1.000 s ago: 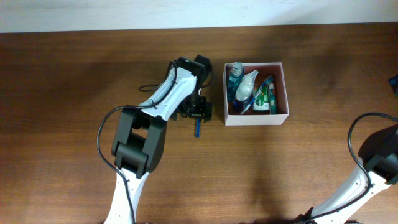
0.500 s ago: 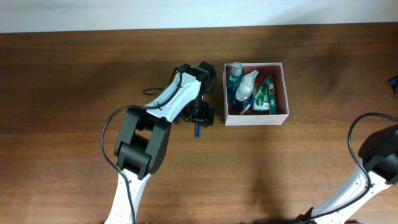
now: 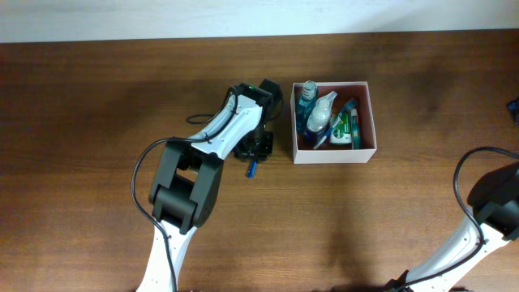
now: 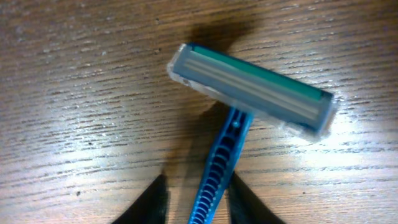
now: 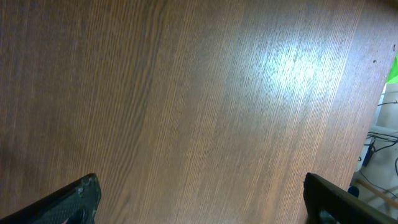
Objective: Pack container
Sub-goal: 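Close the left gripper on the blue razor handle, then lift the razor with the left gripper and carry it toward the pink box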
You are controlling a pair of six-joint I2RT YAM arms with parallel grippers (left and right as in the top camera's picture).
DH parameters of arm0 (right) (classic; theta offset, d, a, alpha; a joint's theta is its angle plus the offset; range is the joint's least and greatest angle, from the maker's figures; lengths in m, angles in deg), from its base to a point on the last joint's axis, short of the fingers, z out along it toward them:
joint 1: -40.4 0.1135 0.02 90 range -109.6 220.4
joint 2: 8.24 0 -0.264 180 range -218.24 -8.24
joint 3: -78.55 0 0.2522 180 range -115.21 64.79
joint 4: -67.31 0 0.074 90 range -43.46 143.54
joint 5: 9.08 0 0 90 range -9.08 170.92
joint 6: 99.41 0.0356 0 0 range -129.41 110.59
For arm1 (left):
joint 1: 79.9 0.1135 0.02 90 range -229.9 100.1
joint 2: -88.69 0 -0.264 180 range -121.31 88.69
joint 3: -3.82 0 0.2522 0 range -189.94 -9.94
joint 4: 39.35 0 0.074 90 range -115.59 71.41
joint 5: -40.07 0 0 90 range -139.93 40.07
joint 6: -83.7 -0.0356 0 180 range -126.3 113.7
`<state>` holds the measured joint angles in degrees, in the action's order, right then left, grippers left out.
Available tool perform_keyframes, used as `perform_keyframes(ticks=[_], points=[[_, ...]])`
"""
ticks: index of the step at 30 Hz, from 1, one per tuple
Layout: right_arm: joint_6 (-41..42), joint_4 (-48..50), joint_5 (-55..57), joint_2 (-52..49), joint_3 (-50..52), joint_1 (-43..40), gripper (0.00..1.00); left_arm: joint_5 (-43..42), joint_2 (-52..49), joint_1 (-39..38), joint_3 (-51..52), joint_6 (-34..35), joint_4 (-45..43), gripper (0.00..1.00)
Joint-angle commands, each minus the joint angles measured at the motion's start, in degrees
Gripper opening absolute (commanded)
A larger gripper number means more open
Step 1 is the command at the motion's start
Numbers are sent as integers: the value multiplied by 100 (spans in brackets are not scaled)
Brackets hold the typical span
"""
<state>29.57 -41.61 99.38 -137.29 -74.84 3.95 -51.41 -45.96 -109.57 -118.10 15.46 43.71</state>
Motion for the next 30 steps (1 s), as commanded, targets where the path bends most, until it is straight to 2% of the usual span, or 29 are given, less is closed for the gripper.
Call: perform_keyframes(ticks=[1, 4, 8, 16, 23, 30], points=[[31, 2, 129, 107, 26, 15, 99, 39, -46, 0, 57, 11, -11, 16], [31, 2, 129, 107, 26, 15, 99, 39, -46, 0, 57, 11, -9, 7], [31, 2, 129, 107, 26, 15, 99, 39, -46, 26, 55, 9, -9, 1], [31, 2, 129, 107, 26, 15, 99, 42, -44, 538, -361, 7, 216, 1], [31, 2, 129, 107, 26, 15, 99, 264, -44, 1259, -1530, -120, 881, 1], [31, 2, 129, 107, 26, 15, 99, 280, -37, 1547, -3322, -391, 1497, 1]])
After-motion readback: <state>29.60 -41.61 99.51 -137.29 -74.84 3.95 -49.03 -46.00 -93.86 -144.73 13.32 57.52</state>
